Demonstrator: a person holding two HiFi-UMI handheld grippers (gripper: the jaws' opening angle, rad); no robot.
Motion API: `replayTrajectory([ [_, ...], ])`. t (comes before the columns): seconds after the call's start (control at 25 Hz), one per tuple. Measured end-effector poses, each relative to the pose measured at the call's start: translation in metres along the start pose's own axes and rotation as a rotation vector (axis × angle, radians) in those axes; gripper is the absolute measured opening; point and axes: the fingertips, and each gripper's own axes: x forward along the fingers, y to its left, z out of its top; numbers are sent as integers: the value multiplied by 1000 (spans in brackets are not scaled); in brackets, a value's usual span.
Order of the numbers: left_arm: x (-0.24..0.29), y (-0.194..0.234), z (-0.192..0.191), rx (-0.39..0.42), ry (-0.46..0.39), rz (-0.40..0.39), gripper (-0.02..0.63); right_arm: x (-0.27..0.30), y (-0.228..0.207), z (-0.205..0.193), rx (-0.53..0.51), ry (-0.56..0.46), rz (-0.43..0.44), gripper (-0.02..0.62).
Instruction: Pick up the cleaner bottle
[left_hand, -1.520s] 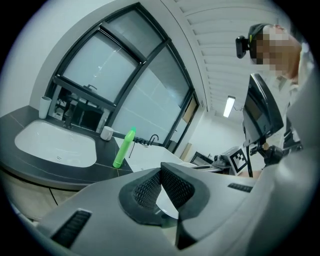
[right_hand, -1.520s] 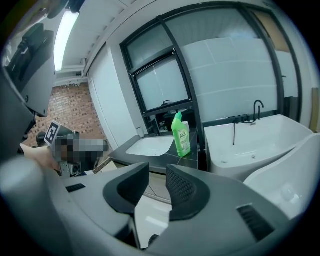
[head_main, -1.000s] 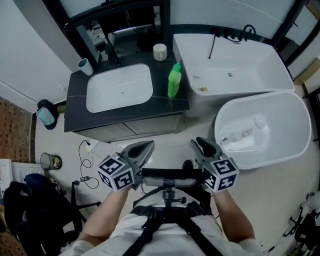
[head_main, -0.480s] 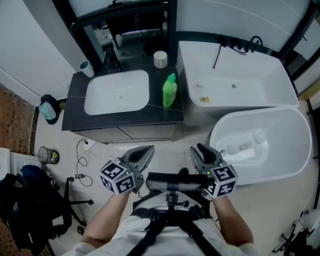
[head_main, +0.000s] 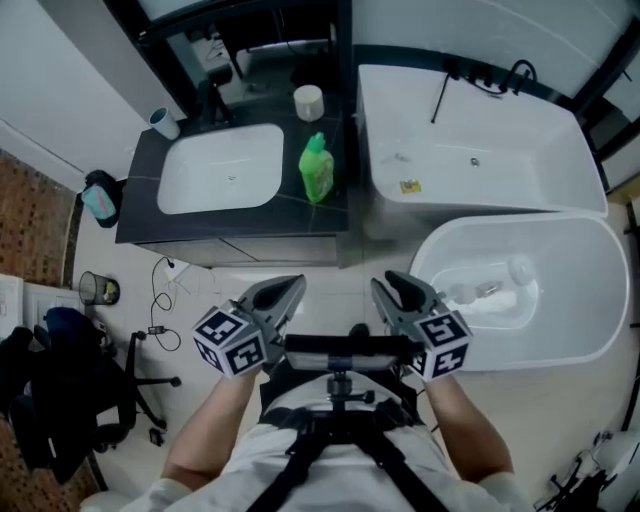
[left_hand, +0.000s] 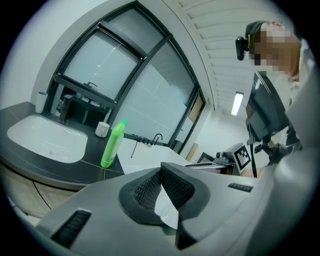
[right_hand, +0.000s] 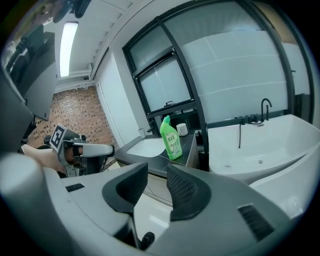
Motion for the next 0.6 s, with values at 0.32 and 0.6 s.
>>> replayTrajectory([
  [0.32,-16,12,5,21,25,-25,2,8,10,-2,45,-31,-102,36],
  [0.6,-52,37,4,18,58,-99,2,20,56,-3,155,-116,-94,2],
])
